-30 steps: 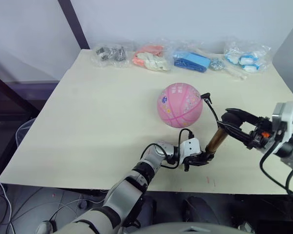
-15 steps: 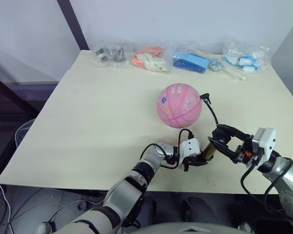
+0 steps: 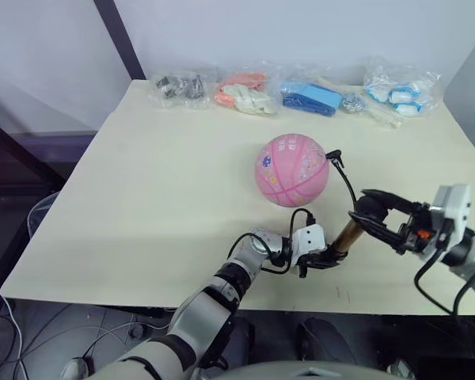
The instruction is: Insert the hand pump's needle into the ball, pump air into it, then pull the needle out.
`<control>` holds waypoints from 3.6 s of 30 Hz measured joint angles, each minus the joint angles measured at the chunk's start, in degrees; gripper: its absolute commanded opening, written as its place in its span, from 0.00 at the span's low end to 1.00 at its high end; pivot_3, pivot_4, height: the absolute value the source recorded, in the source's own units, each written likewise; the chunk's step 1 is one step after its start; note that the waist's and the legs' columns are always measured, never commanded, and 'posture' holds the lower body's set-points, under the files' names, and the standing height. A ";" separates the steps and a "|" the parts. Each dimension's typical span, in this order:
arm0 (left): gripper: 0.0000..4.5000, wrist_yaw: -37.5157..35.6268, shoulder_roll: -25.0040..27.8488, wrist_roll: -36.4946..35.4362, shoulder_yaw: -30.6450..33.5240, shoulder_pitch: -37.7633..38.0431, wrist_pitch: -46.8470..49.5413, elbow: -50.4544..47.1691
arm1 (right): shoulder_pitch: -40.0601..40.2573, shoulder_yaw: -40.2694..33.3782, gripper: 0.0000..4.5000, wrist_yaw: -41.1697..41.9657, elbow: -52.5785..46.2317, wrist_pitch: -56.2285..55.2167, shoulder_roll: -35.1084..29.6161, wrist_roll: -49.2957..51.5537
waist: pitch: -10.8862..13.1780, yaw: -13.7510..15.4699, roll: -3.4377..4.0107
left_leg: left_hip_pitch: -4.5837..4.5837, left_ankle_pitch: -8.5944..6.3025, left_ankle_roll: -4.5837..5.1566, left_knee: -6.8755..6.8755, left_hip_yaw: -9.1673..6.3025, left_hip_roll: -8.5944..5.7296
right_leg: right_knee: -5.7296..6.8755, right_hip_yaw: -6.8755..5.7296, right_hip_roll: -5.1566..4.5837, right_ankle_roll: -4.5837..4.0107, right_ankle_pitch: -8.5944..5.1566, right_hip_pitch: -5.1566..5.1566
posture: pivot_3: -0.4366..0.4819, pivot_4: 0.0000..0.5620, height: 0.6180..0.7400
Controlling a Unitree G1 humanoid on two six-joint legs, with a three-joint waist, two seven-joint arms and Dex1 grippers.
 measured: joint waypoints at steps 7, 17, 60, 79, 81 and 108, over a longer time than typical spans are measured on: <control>0.24 0.10 -0.05 0.00 0.01 -0.10 0.01 0.01 | -6.29 -7.49 0.47 -0.01 0.02 7.52 -6.10 10.77 | 0.03 0.02 0.01 | -0.04 0.00 0.00 0.02 0.03 0.00 | 0.00 0.02 -0.03 0.00 0.01 -0.02 | 0.48 0.27 1.00; 0.24 0.08 -0.21 -0.03 0.04 -0.33 0.02 0.01 | -13.00 -13.58 0.47 -0.39 2.33 14.71 -12.32 18.16 | 0.06 0.08 -0.04 | -0.19 0.01 0.01 0.04 0.09 0.00 | 0.00 0.02 -0.09 0.00 0.02 -0.18 | 0.48 0.27 1.00; 0.24 0.48 0.22 0.07 0.07 -0.05 0.20 0.63 | 4.40 8.26 0.47 2.22 8.96 -13.24 12.30 -12.37 | -0.83 -0.27 -0.45 | -0.54 0.02 0.01 0.36 0.07 -0.12 | 0.35 0.08 0.02 0.04 0.05 -0.62 | 0.48 0.27 1.00; 0.24 0.19 0.05 0.04 0.09 -0.29 0.35 0.54 | -2.16 -3.54 0.47 0.23 0.62 5.12 -0.69 5.63 | -0.63 -0.21 -0.20 | -0.29 0.01 0.01 0.15 0.15 -0.09 | 0.27 0.19 -0.03 0.03 0.04 -0.43 | 0.48 0.27 1.00; 0.24 0.20 0.03 0.04 0.11 -0.29 0.35 0.54 | -4.21 -5.78 0.47 -0.49 0.09 7.08 -1.88 8.71 | -0.63 -0.18 -0.19 | -0.29 0.01 0.01 0.14 0.14 -0.09 | 0.28 0.18 -0.04 0.03 0.04 -0.43 | 0.48 0.27 1.00; 0.24 0.23 -0.07 0.02 0.10 -0.26 0.35 0.55 | -9.31 -12.02 0.47 -3.02 -1.40 13.46 -5.92 16.97 | -0.52 -0.02 -0.22 | -0.33 0.02 0.02 0.14 0.18 -0.08 | 0.28 0.19 -0.09 0.04 0.04 -0.46 | 0.48 0.27 1.00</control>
